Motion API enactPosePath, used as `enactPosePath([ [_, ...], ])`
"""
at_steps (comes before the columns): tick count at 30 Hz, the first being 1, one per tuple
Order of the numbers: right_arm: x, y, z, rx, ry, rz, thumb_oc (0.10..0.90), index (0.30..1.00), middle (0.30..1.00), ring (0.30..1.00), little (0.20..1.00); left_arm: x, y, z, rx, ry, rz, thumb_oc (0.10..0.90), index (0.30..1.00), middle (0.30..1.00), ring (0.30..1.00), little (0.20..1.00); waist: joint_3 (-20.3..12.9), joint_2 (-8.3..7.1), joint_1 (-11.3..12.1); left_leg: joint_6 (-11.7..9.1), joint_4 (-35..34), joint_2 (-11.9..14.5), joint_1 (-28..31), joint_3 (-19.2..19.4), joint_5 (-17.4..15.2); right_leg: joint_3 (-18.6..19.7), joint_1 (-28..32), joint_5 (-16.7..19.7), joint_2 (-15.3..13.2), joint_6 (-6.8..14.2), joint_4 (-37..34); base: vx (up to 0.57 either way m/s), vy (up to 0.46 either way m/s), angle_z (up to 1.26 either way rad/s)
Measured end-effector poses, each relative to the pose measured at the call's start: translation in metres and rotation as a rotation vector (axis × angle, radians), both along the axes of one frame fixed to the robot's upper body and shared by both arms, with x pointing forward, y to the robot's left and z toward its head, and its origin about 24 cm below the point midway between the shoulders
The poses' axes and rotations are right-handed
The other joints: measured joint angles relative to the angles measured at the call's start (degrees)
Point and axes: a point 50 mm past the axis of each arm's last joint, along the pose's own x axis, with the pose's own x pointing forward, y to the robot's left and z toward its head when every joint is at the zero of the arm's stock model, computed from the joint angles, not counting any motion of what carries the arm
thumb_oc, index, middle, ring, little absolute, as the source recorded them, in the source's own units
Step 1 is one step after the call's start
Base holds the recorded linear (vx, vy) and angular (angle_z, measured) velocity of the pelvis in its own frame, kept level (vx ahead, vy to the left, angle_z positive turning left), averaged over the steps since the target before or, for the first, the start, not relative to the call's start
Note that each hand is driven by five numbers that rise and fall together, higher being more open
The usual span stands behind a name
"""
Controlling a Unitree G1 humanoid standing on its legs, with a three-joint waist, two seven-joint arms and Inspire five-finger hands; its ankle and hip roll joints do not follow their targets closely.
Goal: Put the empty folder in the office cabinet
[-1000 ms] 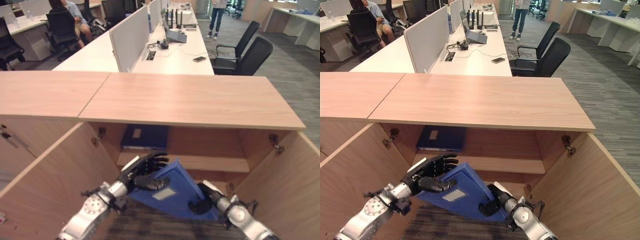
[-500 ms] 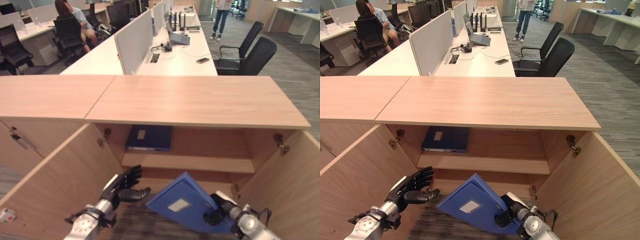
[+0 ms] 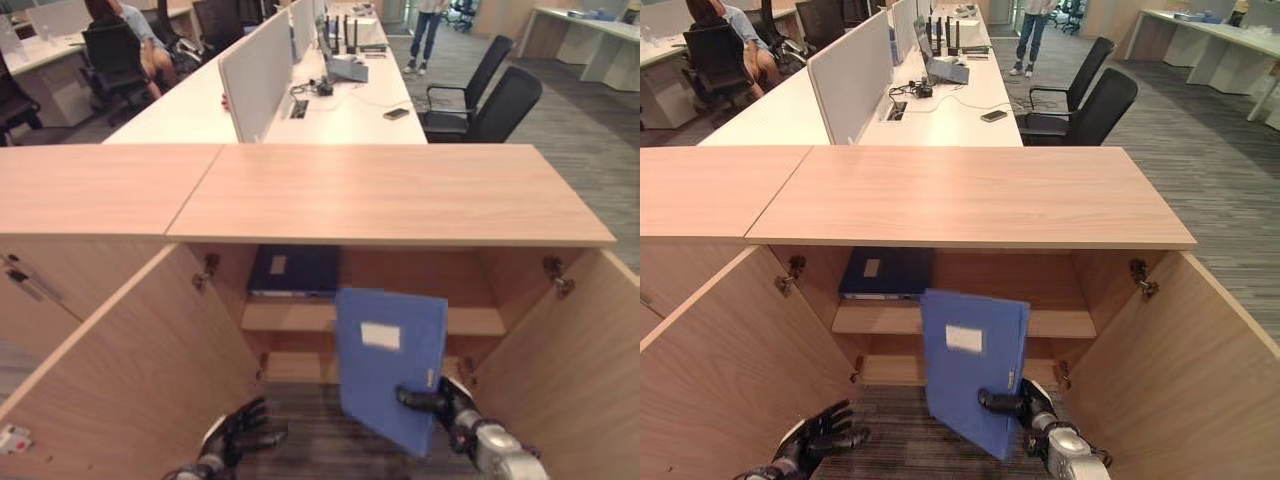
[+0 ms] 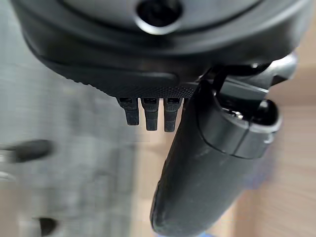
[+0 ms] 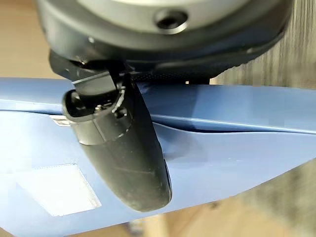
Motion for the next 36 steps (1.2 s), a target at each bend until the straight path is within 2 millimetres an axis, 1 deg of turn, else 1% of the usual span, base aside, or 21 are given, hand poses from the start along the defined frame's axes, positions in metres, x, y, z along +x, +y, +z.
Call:
enactPosePath([
  [2, 0.005, 0.005, 0.003, 0.110, -0.014, -0.078, 0.400, 0.300, 0.300, 0.300, 0.300, -0.025, -0.003, -0.020, -0.018, 0.127, 0.103, 0.800, 0.900, 0.900, 0.900, 0.900, 0.1, 0.16, -0.4, -0.2, 0.0, 0.4, -0.1, 0.1, 0.1, 0.4, -0.1, 0.2, 0.6, 0.1, -0.5, 0.03, -0.068, -0.07],
  [3, 0.006, 0.007, 0.004, 0.142, -0.019, -0.099, 0.400, 0.300, 0.300, 0.300, 0.300, -0.035, -0.006, -0.024, -0.021, 0.173, 0.119, 0.800, 0.900, 0.900, 0.900, 0.900, 0.1, 0.13, -0.8, -0.3, 0.0, 0.5, -0.2, 0.0, 0.1, 0.2, 0.0, 0.5, 0.8, 0.0, -1.0, 0.04, -0.076, -0.04],
  [4, 0.009, 0.009, 0.005, 0.190, -0.023, -0.129, 0.400, 0.300, 0.300, 0.300, 0.300, -0.050, -0.011, -0.030, -0.039, 0.226, 0.148, 0.800, 0.900, 0.900, 0.900, 0.900, 0.4, 0.54, -1.1, -0.5, 0.0, 0.8, -0.5, 0.0, 0.2, 0.1, -0.2, 0.6, 1.1, 0.2, -1.5, 0.08, -0.092, 0.01],
  [5, 0.012, 0.010, 0.008, 0.242, -0.031, -0.171, 0.400, 0.300, 0.300, 0.300, 0.300, -0.053, -0.015, -0.034, -0.066, 0.238, 0.215, 0.800, 0.900, 0.900, 0.900, 0.900, 1.1, 0.40, -1.3, -0.9, 0.0, 1.0, -0.8, 0.0, 0.5, 0.1, -0.2, 0.9, 1.4, 0.0, -1.9, 0.08, -0.092, -0.01],
  [7, 0.015, 0.007, 0.010, 0.282, -0.032, -0.222, 0.400, 0.300, 0.300, 0.300, 0.300, -0.058, -0.017, -0.037, -0.072, 0.262, 0.246, 0.800, 0.900, 0.900, 0.900, 0.900, 1.8, 1.09, -0.9, -1.8, 0.1, 1.5, -1.1, 0.1, 1.0, 0.0, 0.2, 1.6, 2.1, -0.4, -3.5, 0.11, -0.094, -0.02],
  [9, 0.019, 0.009, 0.012, 0.329, -0.039, -0.245, 0.400, 0.300, 0.300, 0.300, 0.300, -0.070, -0.016, -0.040, -0.055, 0.316, 0.248, 0.800, 0.900, 0.900, 0.900, 0.900, 2.0, 1.61, -1.1, -2.0, 0.0, 2.0, -1.0, 0.1, 1.1, -0.3, 1.6, 2.5, 2.9, -0.8, -6.0, 0.13, -0.114, -0.03],
  [11, 0.024, 0.010, 0.016, 0.392, -0.056, -0.282, 0.400, 0.300, 0.300, 0.300, 0.300, -0.087, -0.013, -0.042, -0.034, 0.393, 0.262, 0.800, 0.900, 0.900, 0.900, 0.900, 1.9, 1.90, -1.2, -2.6, 0.2, 2.5, -1.2, 0.1, 0.8, -0.4, 2.1, 2.9, 3.7, -1.2, -7.6, 0.11, -0.118, -0.03],
  [15, 0.035, 0.002, 0.026, 0.470, -0.120, -0.366, 0.400, 0.300, 0.300, 0.300, 0.300, -0.103, -0.013, -0.043, -0.015, 0.466, 0.246, 0.800, 0.900, 0.900, 0.900, 0.900, 1.9, 2.19, -1.1, -3.1, 0.3, 2.9, -2.7, -1.3, 1.4, -1.6, 1.6, 2.8, 4.2, -1.6, -8.0, 0.06, -0.106, 0.15],
  [17, 0.045, 0.000, 0.035, 0.520, -0.169, -0.405, 0.400, 0.300, 0.300, 0.300, 0.300, -0.110, -0.013, -0.044, -0.015, 0.483, 0.273, 0.800, 0.900, 0.900, 0.900, 0.900, 1.9, 2.47, -1.0, -3.3, 0.3, 3.2, -4.0, -1.8, 1.6, -2.1, 0.6, 2.6, 4.5, -1.8, -7.8, 0.02, -0.161, 0.15],
  [20, 0.068, -0.002, 0.056, 0.608, -0.270, -0.468, 0.400, 0.300, 0.300, 0.300, 0.300, -0.105, -0.017, -0.045, -0.026, 0.474, 0.275, 0.800, 0.900, 0.900, 0.900, 0.900, 2.3, 3.22, -0.6, -3.8, 2.0, 3.6, -7.9, -3.3, 2.0, -3.0, -2.5, 1.9, 4.6, -2.8, -5.9, -0.01, -0.219, 0.21],
  [23, 0.097, -0.005, 0.080, 0.675, -0.342, -0.524, 0.400, 0.300, 0.300, 0.300, 0.300, -0.093, -0.021, -0.046, -0.041, 0.444, 0.272, 0.800, 0.900, 0.900, 0.900, 0.900, 3.8, 4.44, 1.0, -5.0, 4.6, 4.6, -10.8, -5.1, 1.9, -4.6, -4.2, 0.7, 5.0, -3.6, -4.1, 0.01, -0.144, 0.26],
  [24, 0.110, -0.007, 0.091, 0.695, -0.368, -0.545, 0.400, 0.300, 0.300, 0.300, 0.300, -0.090, -0.023, -0.046, -0.040, 0.441, 0.259, 0.800, 0.900, 0.900, 0.900, 0.900, 4.4, 4.76, 2.2, -5.3, 6.2, 5.3, -11.8, -5.4, 1.7, -4.7, -5.0, -0.1, 5.2, -4.4, -2.6, 0.06, -0.098, 0.03],
  [25, 0.116, -0.007, 0.097, 0.706, -0.384, -0.553, 0.400, 0.300, 0.300, 0.300, 0.300, -0.088, -0.023, -0.046, -0.042, 0.435, 0.257, 0.800, 0.900, 0.900, 0.900, 0.900, 5.1, 4.70, 2.4, -5.8, 7.1, 5.5, -12.3, -5.8, 1.4, -4.6, -5.7, -0.7, 5.1, -4.8, -1.9, -0.05, -0.014, 0.08],
  [26, 0.131, -0.008, 0.112, 0.737, -0.417, -0.566, 0.400, 0.300, 0.300, 0.300, 0.300, -0.083, -0.025, -0.047, -0.053, 0.424, 0.260, 0.800, 0.900, 0.900, 0.900, 0.900, 6.1, 5.38, 3.3, -5.9, 8.7, 6.1, -14.0, -6.2, 1.4, -5.1, -7.2, -1.6, 5.3, -5.3, 0.7, -0.08, 0.055, 0.15],
  [27, 0.152, -0.008, 0.143, 0.788, -0.493, -0.580, 0.400, 0.300, 0.300, 0.300, 0.300, -0.075, -0.030, -0.048, -0.057, 0.412, 0.214, 0.800, 0.900, 0.900, 0.900, 0.900, 7.7, 6.66, 3.9, -6.0, 9.1, 6.4, -16.4, -6.3, 1.8, -5.5, -11.0, -3.1, 4.9, -6.1, 4.3, -0.09, 0.073, 0.17],
  [28, 0.163, -0.008, 0.166, 0.836, -0.561, -0.580, 0.400, 0.300, 0.300, 0.300, 0.300, -0.068, -0.031, -0.047, -0.060, 0.397, 0.198, 0.800, 0.900, 0.900, 0.900, 0.900, 9.1, 7.50, 4.2, -6.0, 8.9, 6.2, -17.9, -6.5, 2.7, -5.5, -13.7, -3.7, 4.3, -6.3, 7.1, -0.04, 0.039, 0.15],
  [29, 0.168, -0.009, 0.180, 0.859, -0.598, -0.577, 0.400, 0.300, 0.300, 0.300, 0.300, -0.064, -0.032, -0.047, -0.061, 0.386, 0.193, 0.800, 0.900, 0.900, 0.900, 0.900, 9.6, 7.84, 4.5, -5.9, 9.0, 6.2, -19.2, -6.7, 3.1, -5.5, -15.9, -4.8, 3.8, -6.8, 9.1, 0.03, -0.013, 0.11],
  [30, 0.174, -0.014, 0.196, 0.870, -0.656, -0.585, 0.400, 0.300, 0.300, 0.300, 0.300, -0.058, -0.032, -0.047, -0.051, 0.377, 0.174, 0.800, 0.900, 0.900, 0.900, 0.900, 10.4, 8.61, 5.4, -6.1, 8.6, 5.7, -20.4, -7.1, 3.7, -5.3, -18.6, -6.0, 3.0, -7.1, 12.4, 0.04, -0.013, 0.14],
  [32, 0.177, -0.021, 0.207, 0.877, -0.699, -0.613, 0.400, 0.300, 0.300, 0.300, 0.300, -0.054, -0.030, -0.046, -0.030, 0.369, 0.171, 0.800, 0.900, 0.900, 0.900, 0.900, 11.6, 8.71, 6.1, -6.2, 9.3, 4.8, -21.2, -7.8, 3.9, -5.2, -20.6, -8.0, 1.9, -7.4, 16.2, 0.02, 0.014, 0.15],
  [35, 0.181, -0.023, 0.211, 0.883, -0.704, -0.640, 0.400, 0.300, 0.300, 0.300, 0.300, -0.052, -0.029, -0.046, -0.021, 0.362, 0.159, 0.800, 0.900, 0.900, 0.900, 0.900, 12.5, 7.52, 6.8, -6.2, 9.6, 4.5, -21.8, -7.5, 3.6, -4.5, -22.8, -9.5, 1.1, -7.4, 19.6, -0.05, 0.057, -0.01],
  [36, 0.187, -0.020, 0.220, 0.893, -0.709, -0.639, 0.400, 0.300, 0.300, 0.300, 0.300, -0.049, -0.030, -0.045, -0.023, 0.351, 0.140, 0.800, 0.900, 0.900, 0.900, 0.900, 12.9, 6.89, 6.9, -6.1, 10.7, 4.4, -23.4, -7.0, 3.3, -3.7, -25.0, -9.6, 0.7, -7.6, 21.4, -0.09, 0.085, -0.12],
])
